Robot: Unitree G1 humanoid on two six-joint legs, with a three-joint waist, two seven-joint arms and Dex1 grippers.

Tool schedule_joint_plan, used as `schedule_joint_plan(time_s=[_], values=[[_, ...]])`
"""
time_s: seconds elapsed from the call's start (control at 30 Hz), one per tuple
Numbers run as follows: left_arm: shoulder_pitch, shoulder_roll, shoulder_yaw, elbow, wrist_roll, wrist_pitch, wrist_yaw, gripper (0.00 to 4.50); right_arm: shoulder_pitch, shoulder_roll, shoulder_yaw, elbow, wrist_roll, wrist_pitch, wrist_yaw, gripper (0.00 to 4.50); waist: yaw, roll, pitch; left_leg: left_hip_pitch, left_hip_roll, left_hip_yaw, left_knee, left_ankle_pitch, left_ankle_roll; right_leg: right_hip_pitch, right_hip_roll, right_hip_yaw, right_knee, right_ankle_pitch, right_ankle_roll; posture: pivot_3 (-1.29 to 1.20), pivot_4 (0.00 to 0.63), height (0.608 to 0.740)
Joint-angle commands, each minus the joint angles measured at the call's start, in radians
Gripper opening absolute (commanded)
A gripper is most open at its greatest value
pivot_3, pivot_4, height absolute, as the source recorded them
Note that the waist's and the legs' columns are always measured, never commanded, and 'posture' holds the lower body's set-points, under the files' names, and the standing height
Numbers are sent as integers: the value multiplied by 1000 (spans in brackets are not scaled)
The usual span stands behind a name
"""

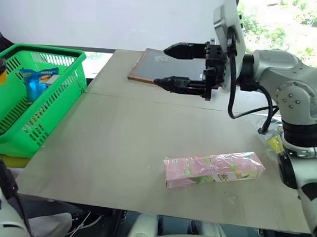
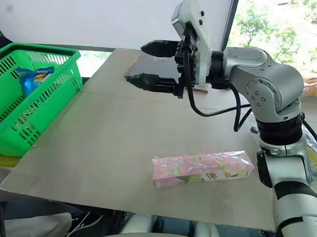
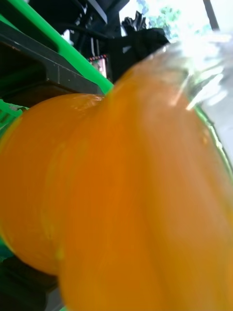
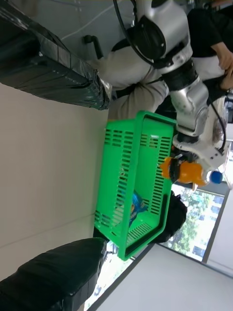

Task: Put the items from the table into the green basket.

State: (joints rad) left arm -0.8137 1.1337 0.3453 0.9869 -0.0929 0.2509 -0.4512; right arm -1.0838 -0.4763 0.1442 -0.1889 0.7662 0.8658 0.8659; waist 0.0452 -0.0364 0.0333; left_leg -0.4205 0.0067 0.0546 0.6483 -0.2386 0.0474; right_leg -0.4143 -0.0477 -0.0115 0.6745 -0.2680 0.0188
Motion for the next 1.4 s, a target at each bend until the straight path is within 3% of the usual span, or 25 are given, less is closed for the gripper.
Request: schedule_joint_plan(time_s=[0.03, 0.13, 0.33, 0.57, 0.63, 0.73, 0.83, 0.97, 1.13, 1.27, 1.3, 1.4], values=[[-21, 38, -38, 87, 47, -180, -33, 3016, -7, 3, -36, -29, -5, -19, 2, 4500, -5, -1, -1, 0, 0, -1, 0, 0, 0, 0, 0, 0, 0, 0, 0, 113, 0, 740], [-13, 30, -51, 158, 56, -251, -49, 4466, -2, 7, -43, -38, -12, -16, -14, 4500, -9, -2, -1, -1, 0, -1, -1, 0, 0, -1, 0, -1, 0, 0, 0, 113, 0, 740], [-18, -3, -36, 169, 29, -356, -79, 4466, 14, 0, -60, -61, -16, -5, -42, 4500, -30, -2, -1, -2, 0, -1, -1, 0, 0, -2, -2, -2, 0, 0, 0, 72, 0, 740], [-15, -42, -41, 110, 11, -356, -119, 4466, 29, -15, -62, -69, -31, -1, -62, 4500, -51, -2, -2, -2, 0, 0, 0, 1, 1, -3, -2, -3, 4, 0, 0, 77, 0, 740], [16, -107, -25, -85, -96, -242, -253, 4466, 46, -35, -64, -79, -38, -2, -56, 4500, -54, -2, -2, -2, 0, 0, 0, 3, 5, -3, -2, -3, 4, 0, 0, 75, 0, 740], [193, -197, -51, -548, -264, -9, -374, 4466, 113, -94, -80, -116, -54, -11, -42, 4500, -52, -1, -3, -3, -1, -1, 1, 3, 4, -2, -4, -3, 4, 0, 0, 70, 0, 740], [338, -269, -94, -937, -417, 236, -367, 4466, 227, -191, -117, -177, -64, -13, -22, 4500, -58, 0, -3, -2, -3, -1, 2, 2, 6, -1, -6, -3, 3, 0, 0, 35, 0, 740], [414, -310, -244, -1286, -462, 449, -311, 4466, 424, -351, -225, -295, 24, 32, 56, 4500, -61, 1, -3, -2, -3, 0, 2, 1, 7, -1, -5, -3, 3, 0, 0, -9, 0, 740], [329, -318, -410, -1427, -627, 771, -376, 4466, 698, -509, -443, -422, 135, 91, 119, 4500, -63, 14, -3, 4, 0, 0, 3, 0, 11, 5, 0, -2, 3, 0, 0, -83, 0, 740], [213, -299, -582, -1435, -609, 888, -431, 4466, 864, -551, -602, -492, 215, 114, 128, 4500, -79, 21, -1, 16, 1, 0, 5, 1, 10, 18, 5, 0, 3, -1, 0, -154, 14, 740], [179, -310, -631, -1413, -602, 917, -444, 4466, 913, -559, -641, -516, 221, 114, 133, 4500, -81, 21, -1, 25, 2, 0, 4, 1, 10, 26, 8, 1, 0, -2, -1, -167, 18, 740], [91, -390, -710, -1338, -610, 993, -450, 4466, 1019, -560, -739, -573, 268, 135, 113, 4500, -94, 24, 2, 29, 4, -2, 4, 0, 10, 34, 12, 0, -7, -3, -2, -223, 40, 740]])
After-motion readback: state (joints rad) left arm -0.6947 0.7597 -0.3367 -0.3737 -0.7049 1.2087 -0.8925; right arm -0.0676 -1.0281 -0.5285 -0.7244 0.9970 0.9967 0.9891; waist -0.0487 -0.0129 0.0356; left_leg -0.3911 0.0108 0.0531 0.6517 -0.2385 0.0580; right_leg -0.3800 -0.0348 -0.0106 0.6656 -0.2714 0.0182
